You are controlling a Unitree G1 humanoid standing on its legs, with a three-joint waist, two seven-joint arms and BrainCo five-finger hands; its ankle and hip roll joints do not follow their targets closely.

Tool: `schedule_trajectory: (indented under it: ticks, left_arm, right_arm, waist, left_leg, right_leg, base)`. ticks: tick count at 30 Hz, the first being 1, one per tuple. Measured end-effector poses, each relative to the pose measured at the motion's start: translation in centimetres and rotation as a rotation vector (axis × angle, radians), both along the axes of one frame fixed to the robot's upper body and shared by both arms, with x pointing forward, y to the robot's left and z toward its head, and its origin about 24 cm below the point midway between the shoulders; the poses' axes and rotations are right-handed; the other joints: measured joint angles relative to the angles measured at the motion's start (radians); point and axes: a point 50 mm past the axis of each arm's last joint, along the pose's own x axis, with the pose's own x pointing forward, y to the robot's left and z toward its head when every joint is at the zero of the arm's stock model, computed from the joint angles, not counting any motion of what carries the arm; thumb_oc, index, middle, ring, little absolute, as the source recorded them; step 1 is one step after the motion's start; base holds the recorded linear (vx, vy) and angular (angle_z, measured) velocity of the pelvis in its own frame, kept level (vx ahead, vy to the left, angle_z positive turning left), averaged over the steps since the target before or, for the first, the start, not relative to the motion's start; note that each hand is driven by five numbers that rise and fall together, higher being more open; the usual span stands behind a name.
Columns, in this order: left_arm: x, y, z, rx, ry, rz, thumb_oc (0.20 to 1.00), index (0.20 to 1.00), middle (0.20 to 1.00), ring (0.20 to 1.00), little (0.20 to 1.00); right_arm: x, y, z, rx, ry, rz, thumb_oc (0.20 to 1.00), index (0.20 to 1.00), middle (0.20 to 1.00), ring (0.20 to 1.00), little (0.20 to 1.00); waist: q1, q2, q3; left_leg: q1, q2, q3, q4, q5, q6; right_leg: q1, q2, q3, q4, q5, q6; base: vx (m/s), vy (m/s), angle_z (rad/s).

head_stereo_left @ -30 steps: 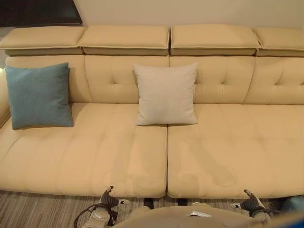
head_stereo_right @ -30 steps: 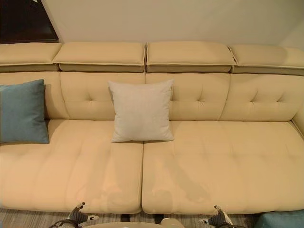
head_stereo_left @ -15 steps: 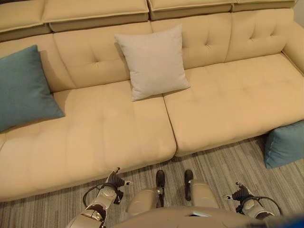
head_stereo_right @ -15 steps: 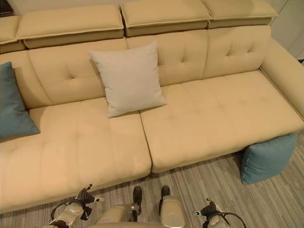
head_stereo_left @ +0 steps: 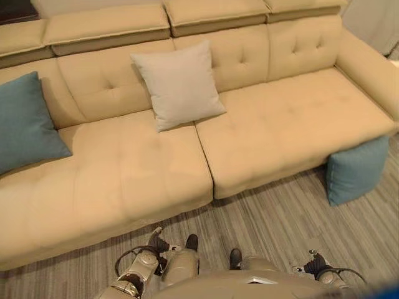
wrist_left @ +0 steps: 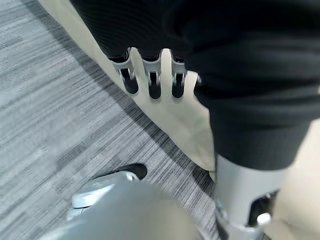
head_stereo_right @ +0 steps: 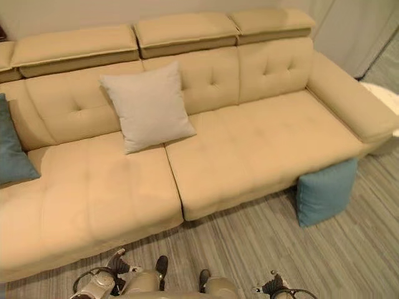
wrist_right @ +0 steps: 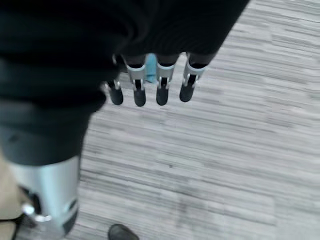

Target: Pick up all the scattered cushions and arrange them neatly on the sofa.

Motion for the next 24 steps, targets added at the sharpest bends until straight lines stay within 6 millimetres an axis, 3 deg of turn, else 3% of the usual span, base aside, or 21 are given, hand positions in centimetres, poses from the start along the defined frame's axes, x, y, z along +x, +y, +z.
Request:
schedule_trajectory:
  ticks: [1, 3, 4, 5, 6, 8, 10, 11, 12, 13, 14, 15, 16, 17, 18, 19, 20, 22, 24]
  left_arm:
    - [0.2, -0.5, 0.0, -0.012, -0.007, -0.01, 1.0, 1.0, 1.0, 1.0, 1.0]
    - [1.4, -1.4, 0.2, -0.033, -0.035, -0.022, 1.0, 1.0, 1.0, 1.0, 1.0]
    - [2.3, -1.3, 0.6, -0.022, -0.062, -0.041, 1.0, 1.0, 1.0, 1.0, 1.0]
    - [2.5, -0.8, 0.7, 0.001, -0.059, -0.066, 1.0, 1.0, 1.0, 1.0, 1.0]
    - [1.9, -0.7, 0.5, 0.007, -0.034, -0.076, 1.0, 1.0, 1.0, 1.0, 1.0]
    - [2.4, -0.7, 0.6, 0.008, -0.042, -0.078, 1.0, 1.0, 1.0, 1.0, 1.0]
    - [2.0, 0.0, 0.6, 0.038, -0.025, -0.093, 1.0, 1.0, 1.0, 1.0, 1.0]
    - [1.9, 0.6, 0.7, 0.057, -0.014, -0.089, 1.0, 1.0, 1.0, 1.0, 1.0]
    - [1.9, 0.6, 0.7, 0.057, -0.014, -0.089, 1.0, 1.0, 1.0, 1.0, 1.0]
    - [1.9, 0.7, 0.7, 0.06, -0.015, -0.086, 1.0, 1.0, 1.0, 1.0, 1.0]
    - [1.4, 1.9, 0.8, 0.083, -0.007, -0.06, 1.0, 1.0, 1.0, 1.0, 1.0]
    - [1.1, 2.1, 0.7, 0.086, 0.002, -0.059, 1.0, 1.0, 1.0, 1.0, 1.0]
    - [0.8, 2.4, 0.7, 0.089, 0.008, -0.048, 1.0, 1.0, 1.0, 1.0, 1.0]
    - [-0.2, 2.6, 0.4, 0.091, 0.033, -0.031, 1.0, 1.0, 1.0, 1.0, 1.0]
    - [-0.9, 2.6, 0.2, 0.088, 0.049, -0.028, 1.0, 1.0, 1.0, 1.0, 1.0]
    - [-1.3, 2.4, 0.0, 0.084, 0.061, -0.032, 1.0, 1.0, 1.0, 1.0, 1.0]
    - [-0.5, 2.0, 0.2, 0.082, 0.041, -0.06, 1.0, 1.0, 1.0, 1.0, 1.0]
    - [0.0, 1.4, 0.3, 0.073, 0.02, -0.093, 1.0, 1.0, 1.0, 1.0, 1.0]
    - [0.1, 0.5, 0.1, 0.05, 0.022, -0.095, 1.0, 1.0, 1.0, 1.0, 1.0]
  right_arm:
    - [0.5, -0.2, 0.2, -0.005, -0.016, -0.004, 1.0, 1.0, 1.0, 1.0, 1.0]
    - [0.9, -1.2, 0.6, -0.033, -0.031, -0.006, 1.0, 1.0, 1.0, 1.0, 1.0]
    - [0.9, -0.7, 0.5, -0.025, -0.025, -0.007, 1.0, 1.0, 1.0, 1.0, 1.0]
    - [2.2, -0.2, 0.6, -0.014, -0.057, 0.005, 1.0, 1.0, 1.0, 1.0, 1.0]
    - [3.1, 0.1, 0.9, -0.006, -0.087, 0.014, 1.0, 1.0, 1.0, 1.0, 1.0]
    - [2.5, 0.4, 0.6, -0.001, -0.065, 0.012, 1.0, 1.0, 1.0, 1.0, 1.0]
    - [1.6, 1.1, 0.1, 0.019, -0.047, 0.008, 1.0, 1.0, 1.0, 1.0, 1.0]
    - [2.6, 1.7, 0.3, 0.033, -0.074, 0.019, 1.0, 1.0, 1.0, 1.0, 1.0]
    - [2.6, 1.7, 0.3, 0.033, -0.074, 0.019, 1.0, 1.0, 1.0, 1.0, 1.0]
    - [2.3, 1.6, 0.2, 0.032, -0.066, 0.016, 1.0, 1.0, 1.0, 1.0, 1.0]
    - [1.2, 1.4, -0.1, 0.028, -0.034, 0.004, 1.0, 1.0, 1.0, 1.0, 1.0]
    - [1.0, 1.4, -0.1, 0.026, -0.029, 0.002, 1.0, 1.0, 1.0, 1.0, 1.0]
    - [1.1, 1.5, -0.2, 0.029, -0.027, 0.008, 1.0, 1.0, 1.0, 1.0, 1.0]
    - [1.8, 1.8, 0.0, 0.036, -0.049, 0.024, 1.0, 1.0, 1.0, 1.0, 1.0]
    - [1.6, 1.9, -0.1, 0.04, -0.05, 0.023, 1.0, 1.0, 1.0, 1.0, 1.0]
    - [1.5, 1.4, 0.0, 0.03, -0.053, 0.011, 1.0, 1.0, 1.0, 1.0, 1.0]
    - [0.6, 1.3, -0.2, 0.027, -0.03, 0.002, 1.0, 1.0, 1.0, 1.0, 1.0]
    - [-0.4, 1.2, -0.4, 0.023, -0.005, -0.009, 1.0, 1.0, 1.0, 1.0, 1.0]
    - [-0.8, 0.8, -0.4, 0.006, 0.006, -0.019, 1.0, 1.0, 1.0, 1.0, 1.0]
  waist:
    - [0.007, 0.0, 0.003]
    - [-0.025, 0.032, 0.007]
    - [-0.015, 0.019, 0.013]
    - [0.013, 0.001, 0.019]
    - [0.011, -0.004, 0.029]
    - [0.005, -0.012, 0.038]
    - [0.01, -0.017, 0.046]
    - [0.019, 0.008, 0.063]
    - [0.019, 0.008, 0.063]
    - [0.019, 0.025, 0.072]
    - [0.026, 0.029, 0.063]
    - [0.027, 0.028, 0.062]
    - [0.049, 0.027, 0.061]
    - [0.072, 0.026, 0.055]
    - [0.084, 0.004, 0.018]
    - [0.069, 0.028, 0.003]
    - [0.059, 0.023, -0.005]
    - [0.061, 0.01, -0.015]
    - [0.058, -0.001, -0.019]
  left_leg:
    - [0.049, -0.018, -0.049, -0.059, -0.012, 0.005]
    - [0.082, 0.0, 0.016, -0.13, -0.032, 0.05]
    - [0.083, -0.014, 0.038, -0.135, -0.029, 0.083]
    - [0.086, -0.022, 0.053, -0.14, -0.036, 0.111]
    - [0.077, -0.028, 0.095, -0.15, -0.029, 0.125]
    - [0.077, -0.06, 0.119, -0.146, -0.024, 0.129]
    - [0.06, -0.079, 0.187, -0.121, -0.028, 0.159]
    - [0.028, -0.061, 0.238, -0.095, -0.026, 0.195]
    - [0.028, -0.061, 0.238, -0.095, -0.026, 0.195]
    - [0.029, -0.044, 0.269, -0.11, -0.007, 0.216]
    - [0.036, -0.027, 0.315, -0.136, 0.007, 0.218]
    - [0.039, -0.026, 0.322, -0.148, 0.014, 0.212]
    - [0.054, 0.001, 0.403, -0.179, 0.041, 0.188]
    - [0.069, 0.017, 0.426, -0.184, 0.034, 0.167]
    - [0.067, 0.019, 0.451, -0.196, 0.032, 0.137]
    - [0.059, 0.047, 0.422, -0.195, 0.047, 0.111]
    - [0.06, 0.062, 0.398, -0.199, 0.062, 0.087]
    - [0.055, 0.087, 0.365, -0.191, 0.096, 0.049]
    - [0.02, 0.094, 0.308, -0.152, 0.139, -0.007]
  right_leg:
    - [-0.02, 0.001, 0.045, -0.006, 0.018, 0.004]
    - [-0.031, 0.015, 0.048, -0.035, 0.046, 0.023]
    - [-0.061, 0.015, 0.094, -0.014, 0.06, 0.044]
    - [-0.098, 0.014, 0.114, -0.005, 0.079, 0.075]
    - [-0.107, -0.003, 0.127, -0.013, 0.079, 0.077]
    - [-0.113, -0.051, 0.081, -0.028, 0.074, 0.093]
    - [-0.139, -0.091, 0.06, -0.048, 0.067, 0.115]
    - [-0.162, -0.111, -0.016, -0.023, 0.061, 0.15]
    - [-0.162, -0.111, -0.016, -0.023, 0.061, 0.15]
    - [-0.191, -0.121, -0.114, 0.083, 0.036, 0.133]
    - [-0.153, -0.114, -0.19, 0.282, -0.074, 0.126]
    - [-0.092, -0.117, -0.216, 0.262, -0.111, 0.123]
    - [-0.038, -0.127, -0.284, 0.239, -0.142, 0.112]
    - [0.009, -0.133, -0.335, 0.198, -0.143, 0.112]
    - [0.041, -0.127, -0.327, 0.106, -0.144, 0.111]
    - [0.077, -0.055, -0.266, 0.025, -0.132, 0.1]
    - [0.1, -0.014, -0.216, -0.008, -0.118, 0.063]
    - [0.09, 0.017, -0.217, 0.007, -0.119, -0.006]
    - [0.063, 0.022, -0.216, 0.023, -0.118, -0.041]
  base:
    - [-0.1, 0.171, -0.97]
    - [-0.16, 0.26, -0.48]
    - [-0.11, 0.192, -0.97]
    - [-0.06, 0.124, -1.48]
    - [-0.07, 0.108, -1.23]
    - [-0.14, 0.148, -0.43]
    - [-0.19, 0.137, -0.92]
    - [-0.14, 0.083, -0.97]
    - [-0.14, 0.065, -0.85]
    - [-0.11, 0.023, -0.9]
    - [-0.08, -0.061, -0.99]
    - [-0.03, -0.11, -1.19]
    - [0.01, -0.209, -1.07]
    - [0.02, -0.169, -1.43]
    - [0.02, -0.187, -0.83]
    - [0.01, -0.125, -0.06]
    - [0.0, -0.13, 0.46]
    - [0.0, -0.121, 0.14]
    - [0.02, -0.062, -0.22]
